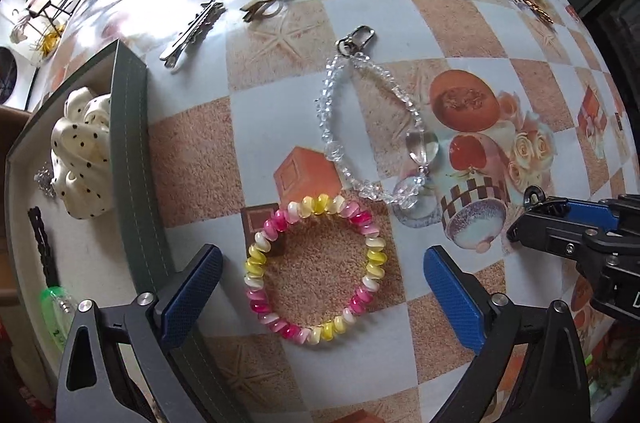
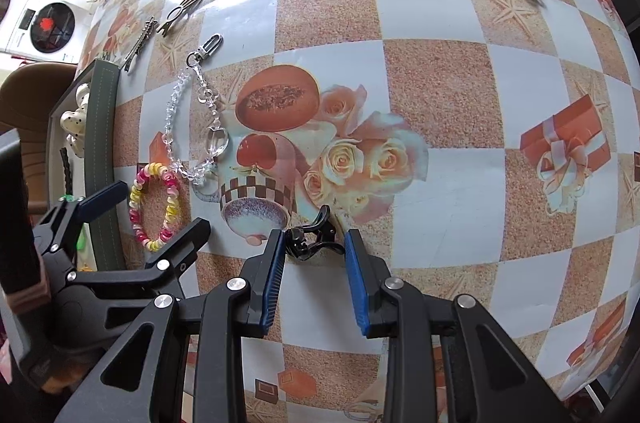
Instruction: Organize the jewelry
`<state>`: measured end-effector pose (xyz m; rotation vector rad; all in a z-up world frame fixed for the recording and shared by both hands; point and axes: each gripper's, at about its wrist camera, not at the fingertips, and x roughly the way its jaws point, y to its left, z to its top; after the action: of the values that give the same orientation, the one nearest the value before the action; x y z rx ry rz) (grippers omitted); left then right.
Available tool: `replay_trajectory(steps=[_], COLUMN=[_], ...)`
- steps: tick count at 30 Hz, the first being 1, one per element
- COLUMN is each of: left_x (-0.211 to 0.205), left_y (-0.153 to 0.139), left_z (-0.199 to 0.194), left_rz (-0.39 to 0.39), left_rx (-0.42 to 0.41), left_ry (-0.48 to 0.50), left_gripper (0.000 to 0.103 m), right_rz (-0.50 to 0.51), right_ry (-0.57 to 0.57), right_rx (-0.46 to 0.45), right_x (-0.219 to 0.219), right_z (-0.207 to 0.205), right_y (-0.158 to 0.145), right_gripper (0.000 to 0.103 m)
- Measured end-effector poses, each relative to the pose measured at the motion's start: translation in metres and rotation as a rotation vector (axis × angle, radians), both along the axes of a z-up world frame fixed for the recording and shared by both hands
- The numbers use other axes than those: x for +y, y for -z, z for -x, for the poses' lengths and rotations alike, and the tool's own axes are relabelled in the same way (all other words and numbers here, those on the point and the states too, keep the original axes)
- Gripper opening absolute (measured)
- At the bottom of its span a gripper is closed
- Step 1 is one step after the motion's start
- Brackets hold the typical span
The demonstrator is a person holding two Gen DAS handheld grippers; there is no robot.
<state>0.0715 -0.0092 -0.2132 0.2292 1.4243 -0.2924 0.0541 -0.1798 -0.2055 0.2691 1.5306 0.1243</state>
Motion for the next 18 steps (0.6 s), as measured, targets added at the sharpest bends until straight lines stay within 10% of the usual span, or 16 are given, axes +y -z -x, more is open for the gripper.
replay_trajectory(steps=[9,18], left_x=[-0.003,0.022], left_y=[-0.021,-0.044], left_z=[-0.002,0.015], left_rz=[0.055,0.174], left_rx=[-0.035,-0.035], left_ry=[0.009,-0.098], left_gripper=[0.021,0.02], right_rz=[0.005,0.007], right_ry=[-0.005,-0.014], right_rx=[-0.003,-0.034], right_x=[0.002,0.001], right_z=[0.0,0.002], right_y=[-0.001,-0.014], right_gripper=[0.033,0.03])
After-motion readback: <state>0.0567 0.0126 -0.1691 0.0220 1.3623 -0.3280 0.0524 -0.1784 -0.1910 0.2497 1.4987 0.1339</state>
